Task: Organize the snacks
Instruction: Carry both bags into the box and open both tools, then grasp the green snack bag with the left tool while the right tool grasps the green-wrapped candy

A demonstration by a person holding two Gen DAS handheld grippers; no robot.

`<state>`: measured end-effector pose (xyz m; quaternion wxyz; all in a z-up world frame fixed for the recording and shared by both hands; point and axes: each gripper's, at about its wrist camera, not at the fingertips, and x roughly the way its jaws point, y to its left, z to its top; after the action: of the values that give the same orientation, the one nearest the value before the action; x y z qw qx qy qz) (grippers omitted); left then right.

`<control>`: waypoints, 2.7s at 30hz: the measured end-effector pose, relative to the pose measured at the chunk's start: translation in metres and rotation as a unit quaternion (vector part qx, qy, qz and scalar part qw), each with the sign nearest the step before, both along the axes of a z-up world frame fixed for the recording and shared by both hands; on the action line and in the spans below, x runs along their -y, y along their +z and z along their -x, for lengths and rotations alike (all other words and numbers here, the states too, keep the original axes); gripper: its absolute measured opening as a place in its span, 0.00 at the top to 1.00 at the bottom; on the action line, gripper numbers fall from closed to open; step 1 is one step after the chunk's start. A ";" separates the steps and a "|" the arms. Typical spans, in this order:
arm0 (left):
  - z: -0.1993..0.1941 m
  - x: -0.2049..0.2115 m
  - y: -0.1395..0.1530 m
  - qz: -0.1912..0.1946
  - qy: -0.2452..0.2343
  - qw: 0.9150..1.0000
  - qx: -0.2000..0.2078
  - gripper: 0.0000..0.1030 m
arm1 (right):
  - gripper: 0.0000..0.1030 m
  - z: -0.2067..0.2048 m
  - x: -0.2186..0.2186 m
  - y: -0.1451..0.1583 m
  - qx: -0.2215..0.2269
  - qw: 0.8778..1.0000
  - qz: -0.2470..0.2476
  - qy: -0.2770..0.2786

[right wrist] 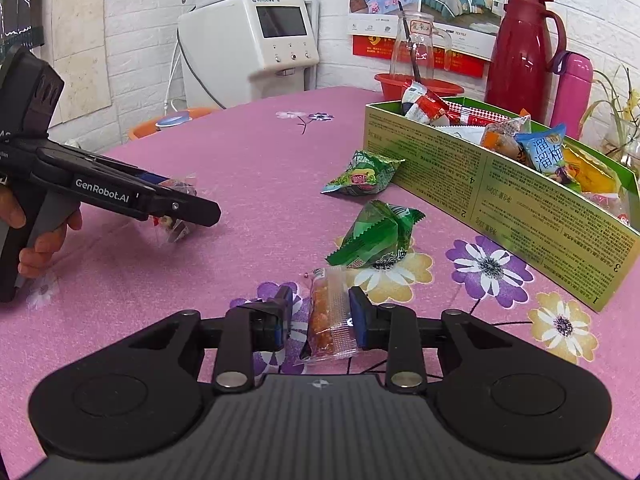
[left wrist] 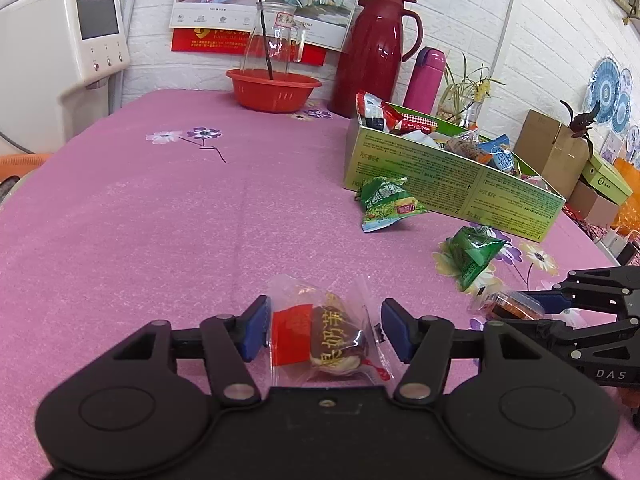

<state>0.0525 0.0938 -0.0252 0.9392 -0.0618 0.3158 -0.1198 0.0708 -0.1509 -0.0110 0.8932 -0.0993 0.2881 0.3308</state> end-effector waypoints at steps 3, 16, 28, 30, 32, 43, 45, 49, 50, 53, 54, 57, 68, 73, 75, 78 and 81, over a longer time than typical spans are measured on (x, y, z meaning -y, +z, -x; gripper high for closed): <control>0.000 0.000 0.000 -0.002 -0.001 1.000 0.002 0.62 | 0.45 0.002 -0.002 0.000 0.002 1.000 0.002 -0.002; 0.001 0.012 0.006 0.012 -0.021 1.000 -0.004 0.82 | 0.68 0.005 -0.001 0.005 0.013 1.000 -0.003 -0.018; -0.038 0.062 0.077 0.061 -0.079 0.992 0.074 0.81 | 0.68 -0.016 0.031 0.063 0.120 0.988 -0.040 -0.085; -0.053 0.074 0.086 0.060 -0.079 0.991 0.086 0.81 | 0.68 -0.024 0.038 0.068 0.135 0.984 -0.044 -0.105; -0.070 0.083 0.093 0.064 -0.080 0.990 0.093 0.81 | 0.68 -0.034 0.045 0.072 0.148 0.980 -0.045 -0.128; -0.159 0.115 0.088 0.050 -0.042 0.993 0.094 0.80 | 0.67 -0.096 0.096 0.067 0.160 0.955 -0.050 -0.245; -0.170 0.118 0.083 0.057 -0.046 0.994 0.085 0.74 | 0.67 -0.108 0.100 0.062 0.153 0.953 -0.053 -0.255; -0.174 0.122 0.073 0.057 -0.046 0.993 0.089 0.15 | 0.45 -0.122 0.102 0.051 0.140 0.955 -0.047 -0.256; -0.171 0.121 0.071 0.058 -0.043 0.993 0.097 0.00 | 0.19 -0.121 0.102 0.049 0.140 0.956 -0.049 -0.254; -0.162 0.119 0.072 0.057 -0.044 0.990 0.120 0.00 | 0.00 -0.115 0.104 0.047 0.145 0.957 -0.067 -0.242; -0.160 0.119 0.074 0.055 -0.044 0.990 0.122 0.00 | 0.00 -0.114 0.104 0.047 0.141 0.958 -0.069 -0.240; -0.155 0.117 0.078 0.059 -0.042 0.990 0.120 0.00 | 0.00 -0.109 0.103 0.050 0.135 0.959 -0.076 -0.238; -0.109 0.102 0.095 0.072 -0.024 0.992 0.105 0.00 | 0.00 -0.053 0.085 0.073 0.162 0.960 -0.098 -0.205; -0.086 0.097 0.095 0.070 -0.021 0.993 0.090 0.00 | 0.00 -0.025 0.069 0.074 0.161 0.967 -0.095 -0.176; -0.078 0.095 0.093 0.071 -0.027 0.994 0.084 0.00 | 0.00 -0.017 0.064 0.072 0.157 0.968 -0.098 -0.170; -0.068 0.091 0.089 0.070 -0.035 0.994 0.078 0.00 | 0.00 -0.008 0.058 0.067 0.147 0.971 -0.097 -0.163; -0.059 0.085 0.085 0.071 -0.037 0.994 0.078 0.00 | 0.00 -0.002 0.054 0.061 0.136 0.973 -0.093 -0.162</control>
<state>0.1113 0.0089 0.0602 0.9493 -0.1069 0.2341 -0.1808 0.0725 -0.2047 0.0499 0.9711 -0.0117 0.1441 0.1901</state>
